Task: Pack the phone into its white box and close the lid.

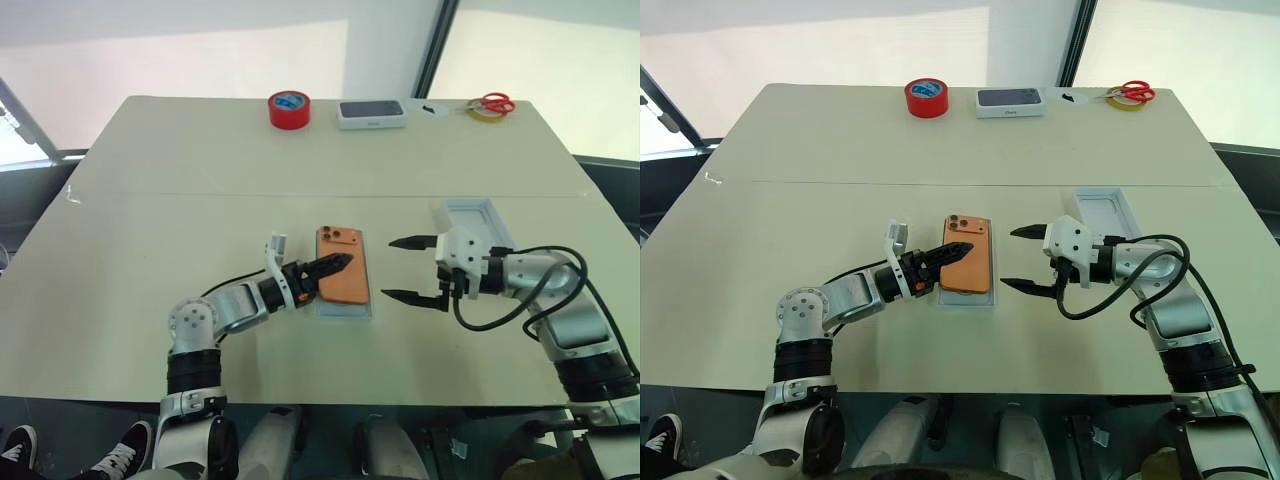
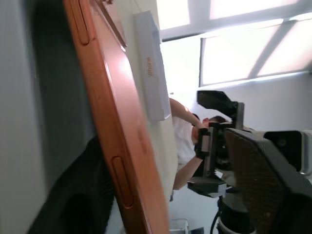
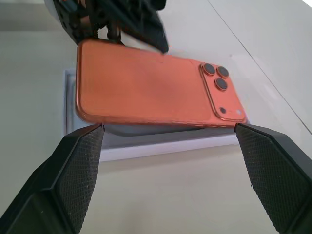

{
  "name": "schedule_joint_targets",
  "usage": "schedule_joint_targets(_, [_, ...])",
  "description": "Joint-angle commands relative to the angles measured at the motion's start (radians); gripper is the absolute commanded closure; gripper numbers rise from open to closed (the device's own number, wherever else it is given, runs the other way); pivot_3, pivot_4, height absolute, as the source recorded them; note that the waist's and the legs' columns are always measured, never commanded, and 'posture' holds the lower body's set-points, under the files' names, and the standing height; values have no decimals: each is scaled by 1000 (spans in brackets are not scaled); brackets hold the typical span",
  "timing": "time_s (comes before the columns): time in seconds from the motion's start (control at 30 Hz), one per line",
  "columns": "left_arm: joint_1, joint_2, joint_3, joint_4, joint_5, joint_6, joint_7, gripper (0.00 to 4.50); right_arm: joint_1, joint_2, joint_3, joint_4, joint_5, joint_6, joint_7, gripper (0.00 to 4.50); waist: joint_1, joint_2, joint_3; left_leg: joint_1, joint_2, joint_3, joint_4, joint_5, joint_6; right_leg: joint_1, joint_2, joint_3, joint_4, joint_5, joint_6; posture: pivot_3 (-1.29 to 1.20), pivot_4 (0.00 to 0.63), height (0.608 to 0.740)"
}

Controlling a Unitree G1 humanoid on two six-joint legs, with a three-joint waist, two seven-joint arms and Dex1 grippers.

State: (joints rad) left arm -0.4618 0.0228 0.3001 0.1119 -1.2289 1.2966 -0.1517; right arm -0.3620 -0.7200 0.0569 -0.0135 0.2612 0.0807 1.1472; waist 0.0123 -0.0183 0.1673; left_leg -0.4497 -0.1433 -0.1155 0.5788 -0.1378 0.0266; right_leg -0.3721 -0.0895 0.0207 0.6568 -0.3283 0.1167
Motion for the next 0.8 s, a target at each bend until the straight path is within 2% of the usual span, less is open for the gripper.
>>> schedule_joint_targets(0.03, [15,36,-40,-49,24,16,-14,666,-11,8,-8,-5,4,-14,-8,0,-1,0,0,0,0,0,0,0,0,0,0,0,0,0,0,0,150,736])
schedule_joint_targets(0.23, [46,87,-26,-119,-16,44,-15,666,-14,10,-10,4,-1,-17,-12,0,-1,0,0,0,0,0,-1,0,0,0,0,0,0,0,0,0,150,736])
schedule_joint_targets(0.6, [57,127,7,-117,-28,-6,6,666,-30,25,5,23,-14,-19,-18,0,0,0,0,0,0,0,0,0,0,0,0,1,0,0,0,0,150,736])
schedule_joint_targets(0.77, [72,172,6,-159,-10,-42,-31,666,-66,31,-20,48,14,57,-39,0,-2,0,0,0,0,0,-1,0,0,0,0,1,0,0,0,0,150,736])
schedule_joint_targets(0.8, [75,196,-4,-174,8,-56,-58,635,-80,35,-32,69,15,66,-55,259,-3,0,0,0,0,0,-1,0,0,0,0,1,0,0,0,0,150,736])
